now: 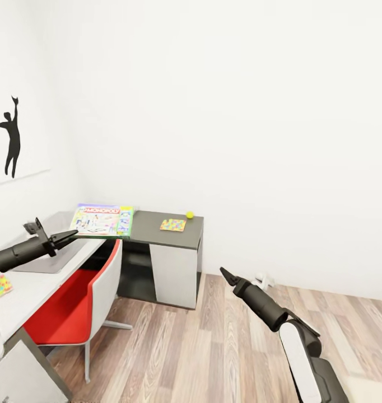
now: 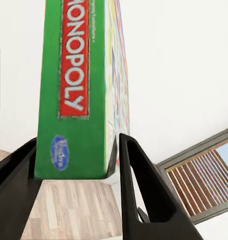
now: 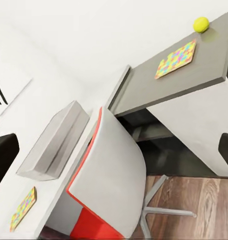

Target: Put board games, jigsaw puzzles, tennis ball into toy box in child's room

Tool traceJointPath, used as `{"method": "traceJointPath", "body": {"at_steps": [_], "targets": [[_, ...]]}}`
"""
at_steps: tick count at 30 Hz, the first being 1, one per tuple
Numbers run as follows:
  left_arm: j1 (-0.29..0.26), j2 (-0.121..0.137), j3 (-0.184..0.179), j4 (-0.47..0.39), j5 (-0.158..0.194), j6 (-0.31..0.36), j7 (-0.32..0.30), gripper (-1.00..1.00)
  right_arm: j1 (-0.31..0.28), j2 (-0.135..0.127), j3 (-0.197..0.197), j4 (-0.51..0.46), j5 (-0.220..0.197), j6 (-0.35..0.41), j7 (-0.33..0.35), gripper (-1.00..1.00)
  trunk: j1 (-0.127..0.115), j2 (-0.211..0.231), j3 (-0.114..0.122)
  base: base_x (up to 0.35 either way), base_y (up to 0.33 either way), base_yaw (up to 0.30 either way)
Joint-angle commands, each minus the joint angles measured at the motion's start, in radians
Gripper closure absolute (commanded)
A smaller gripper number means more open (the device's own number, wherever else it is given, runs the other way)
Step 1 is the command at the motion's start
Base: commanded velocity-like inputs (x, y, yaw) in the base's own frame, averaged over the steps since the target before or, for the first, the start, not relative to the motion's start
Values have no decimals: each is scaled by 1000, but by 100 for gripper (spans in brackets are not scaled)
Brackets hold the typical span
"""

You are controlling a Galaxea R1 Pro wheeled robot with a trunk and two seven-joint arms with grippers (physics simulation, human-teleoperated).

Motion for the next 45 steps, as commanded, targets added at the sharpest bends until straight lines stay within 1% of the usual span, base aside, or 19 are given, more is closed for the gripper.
{"method": "traceJointPath", "body": {"at_steps": [1,5,18,25,28,29,30,31,32,33,34,36,37,39,40,42,43,44,45], "targets": [[-2,-1,4,0,-9,10,-9,100,-1,1,-1,0,-5,8,2,-100,1,-2,-2,97,0,285],[-1,0,4,0,-8,10,-9,100,-1,1,10,2,-5,7,1,-100,1,-2,-2,36,0,286],[3,-6,2,0,-16,8,-7,100,-1,1,14,2,-6,8,1,-100,1,-2,-2,12,0,287],[4,-11,1,3,-22,7,-2,100,-1,1,14,0,-4,8,-1,-100,1,-2,-2,163,0,287],[4,-11,-19,3,-23,7,-1,100,-1,1,23,-12,-3,18,-44,-100,1,-2,-2,280,0,247],[4,-11,-34,3,-22,8,-3,100,-1,1,50,-17,-3,29,-92,-100,1,-2,-2,132,0,96],[4,-11,-38,3,-22,8,-3,100,-1,0,62,-19,-4,35,-110,-100,1,-2,-2,105,0,76],[4,-10,-48,3,-22,8,-4,100,-12,0,89,-23,-6,74,-163,-100,1,-2,-2,54,0,39],[4,-9,-50,3,-22,8,-4,100,-24,1,94,-26,-7,97,-181,-100,1,-2,-2,43,0,31],[4,-8,-53,3,-23,9,-3,100,-68,1,102,-35,-11,162,-218,-100,1,-2,-2,28,0,20],[4,-8,-55,3,-23,9,-2,100,-130,3,108,-42,-15,243,-255,-100,1,-2,-2,18,0,13],[4,-8,-58,3,-24,9,6,100,-280,22,114,-48,-20,394,-332,-100,1,-2,-2,9,0,7],[4,-8,-59,3,-24,10,11,100,-321,31,114,-47,-20,418,-352,-100,1,-2,-2,6,0,4],[4,-7,-59,3,-23,12,31,100,-484,67,116,-28,-20,480,-441,-100,1,-2,-2,3,0,2],[4,-6,-59,3,-24,13,39,100,-563,76,117,2,-21,497,-492,-100,1,-2,-2,2,0,1],[4,-3,-57,3,-24,15,48,100,-709,76,117,106,-26,515,-581,-100,1,-2,-2,0,0,0],[4,-2,-58,3,-24,16,51,100,-773,76,117,173,-31,518,-607,-100,1,-2,-2,0,0,0],[4,-1,-58,3,-25,16,52,100,-830,76,116,244,-39,518,-623,-100,1,-2,-2,0,0,0],[4,0,-58,3,-25,17,52,100,-856,76,116,281,-45,518,-629,-100,1,-2,-2,0,0,0]]}}
